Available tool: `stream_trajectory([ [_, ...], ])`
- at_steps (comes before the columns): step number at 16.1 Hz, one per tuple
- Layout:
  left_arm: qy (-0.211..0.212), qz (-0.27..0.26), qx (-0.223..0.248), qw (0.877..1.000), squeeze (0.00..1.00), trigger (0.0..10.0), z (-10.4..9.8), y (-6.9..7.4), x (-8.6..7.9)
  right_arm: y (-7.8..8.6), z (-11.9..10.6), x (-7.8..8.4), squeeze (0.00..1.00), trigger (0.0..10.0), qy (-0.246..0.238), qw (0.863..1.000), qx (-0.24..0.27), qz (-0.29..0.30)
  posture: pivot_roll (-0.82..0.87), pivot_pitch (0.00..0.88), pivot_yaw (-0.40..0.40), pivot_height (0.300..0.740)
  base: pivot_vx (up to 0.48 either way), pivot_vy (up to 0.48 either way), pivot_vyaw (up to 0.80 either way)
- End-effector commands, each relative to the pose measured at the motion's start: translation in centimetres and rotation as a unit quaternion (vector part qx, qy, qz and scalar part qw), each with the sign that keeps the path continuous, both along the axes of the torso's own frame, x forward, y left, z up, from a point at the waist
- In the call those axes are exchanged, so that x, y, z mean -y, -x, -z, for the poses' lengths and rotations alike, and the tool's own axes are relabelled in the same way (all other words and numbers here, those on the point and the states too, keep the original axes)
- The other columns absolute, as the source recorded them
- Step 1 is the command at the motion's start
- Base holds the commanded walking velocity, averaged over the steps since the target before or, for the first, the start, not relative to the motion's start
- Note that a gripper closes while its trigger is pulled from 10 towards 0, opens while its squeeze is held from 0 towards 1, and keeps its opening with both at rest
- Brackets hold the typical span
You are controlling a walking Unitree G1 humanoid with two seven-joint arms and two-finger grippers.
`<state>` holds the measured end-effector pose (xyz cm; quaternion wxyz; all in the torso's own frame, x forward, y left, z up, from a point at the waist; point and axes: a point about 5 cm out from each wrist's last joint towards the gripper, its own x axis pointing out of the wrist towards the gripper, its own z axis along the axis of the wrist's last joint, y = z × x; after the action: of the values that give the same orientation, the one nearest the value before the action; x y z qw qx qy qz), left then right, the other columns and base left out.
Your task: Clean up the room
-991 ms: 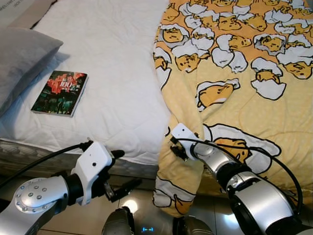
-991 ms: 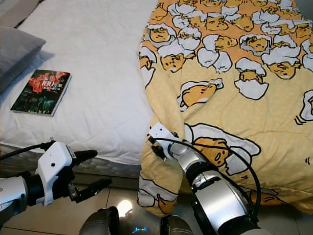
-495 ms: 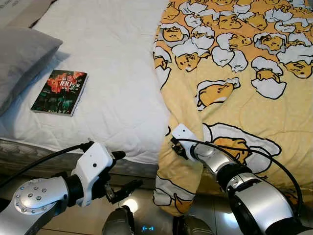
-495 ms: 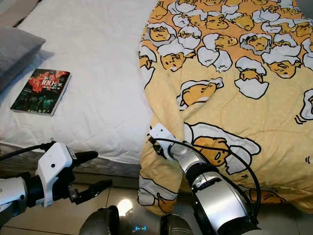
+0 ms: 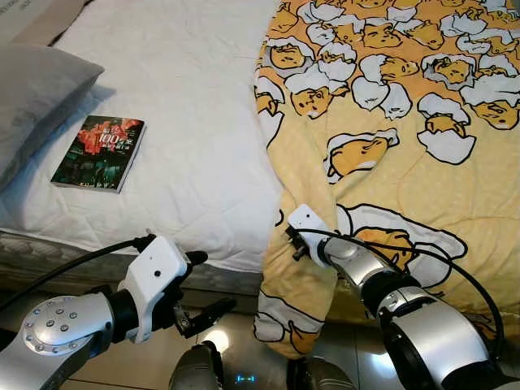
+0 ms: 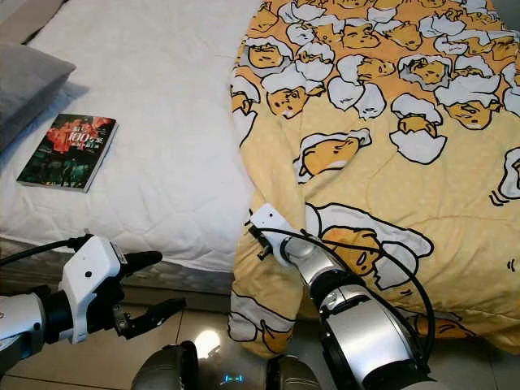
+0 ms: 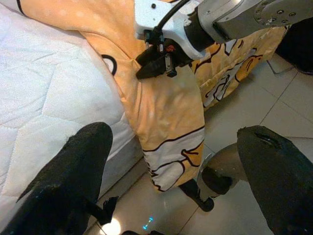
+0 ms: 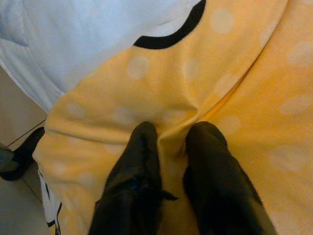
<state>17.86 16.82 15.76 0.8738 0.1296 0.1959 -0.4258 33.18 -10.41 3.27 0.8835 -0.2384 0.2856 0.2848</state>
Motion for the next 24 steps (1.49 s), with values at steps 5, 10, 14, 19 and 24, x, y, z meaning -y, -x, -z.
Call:
stream_trajectory([
  [5,-0.006,-0.016,0.004,1.000,0.00,10.0,-0.1,-0.3,-0.6,0.7,0.8,0.6,0.00,0.0,-0.043,0.998,-0.033,0.025,0.27,0.191,-0.033,0.740,0.000,0.000,0.00],
  [10,-0.004,-0.024,0.013,1.000,0.00,10.0,-0.2,-0.6,-0.8,0.4,-0.1,-0.5,0.00,0.0,-0.192,0.979,-0.047,0.051,0.26,0.176,-0.030,0.740,0.000,0.000,0.00],
  [14,-0.002,-0.026,0.018,1.000,0.00,10.0,-0.3,-1.0,-0.8,1.4,-0.6,-3.8,0.00,0.0,-0.298,0.951,-0.074,-0.025,0.26,0.167,-0.025,0.740,0.000,0.000,0.00],
  [19,-0.002,-0.023,0.021,1.000,0.00,10.0,-0.2,-1.1,-0.7,2.8,-0.2,-5.7,0.00,0.0,-0.296,0.945,-0.085,-0.108,0.25,0.152,-0.021,0.740,0.000,0.000,0.00],
  [24,-0.002,-0.019,0.026,0.999,0.00,10.0,0.0,-1.5,-0.3,4.0,1.4,-5.0,1.00,10.0,-0.270,0.951,-0.098,-0.111,0.24,0.133,-0.022,0.740,0.000,0.000,0.00],
])
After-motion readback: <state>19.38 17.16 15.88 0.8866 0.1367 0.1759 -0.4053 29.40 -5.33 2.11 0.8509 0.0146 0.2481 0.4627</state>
